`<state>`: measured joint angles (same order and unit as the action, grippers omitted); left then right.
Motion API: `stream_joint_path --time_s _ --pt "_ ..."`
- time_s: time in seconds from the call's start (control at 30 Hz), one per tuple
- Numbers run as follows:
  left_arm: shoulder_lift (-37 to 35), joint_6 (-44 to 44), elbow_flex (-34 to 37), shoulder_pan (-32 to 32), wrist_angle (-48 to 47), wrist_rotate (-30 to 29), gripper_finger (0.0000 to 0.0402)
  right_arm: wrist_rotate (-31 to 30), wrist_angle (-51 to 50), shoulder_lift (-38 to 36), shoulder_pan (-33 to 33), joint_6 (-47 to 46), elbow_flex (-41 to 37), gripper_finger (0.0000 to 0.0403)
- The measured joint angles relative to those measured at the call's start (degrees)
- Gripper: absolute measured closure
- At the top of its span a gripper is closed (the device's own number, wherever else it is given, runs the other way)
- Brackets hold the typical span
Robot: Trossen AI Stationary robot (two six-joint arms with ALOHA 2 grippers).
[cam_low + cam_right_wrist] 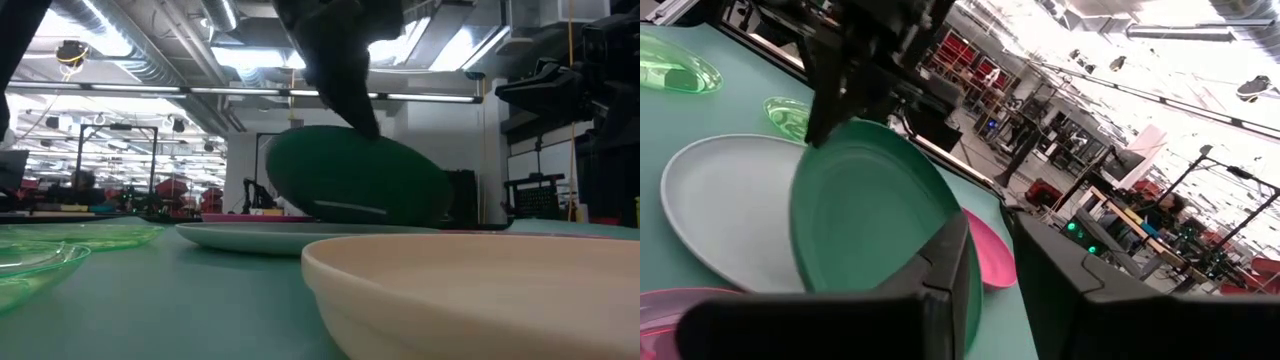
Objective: Stack plastic plates
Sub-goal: Stack the dark green plate on top of the light blue plate
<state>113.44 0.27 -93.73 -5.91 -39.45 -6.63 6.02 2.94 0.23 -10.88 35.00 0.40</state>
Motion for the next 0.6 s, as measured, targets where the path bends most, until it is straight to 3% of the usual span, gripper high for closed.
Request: stream_joint_path --time_s 0.6 --pt "0.56 -16.55 0.00 -8.03 -4.15 -1.46 0.0401 0.17 -0.02 0.00 0.00 -0.07 0.00 0.0327"
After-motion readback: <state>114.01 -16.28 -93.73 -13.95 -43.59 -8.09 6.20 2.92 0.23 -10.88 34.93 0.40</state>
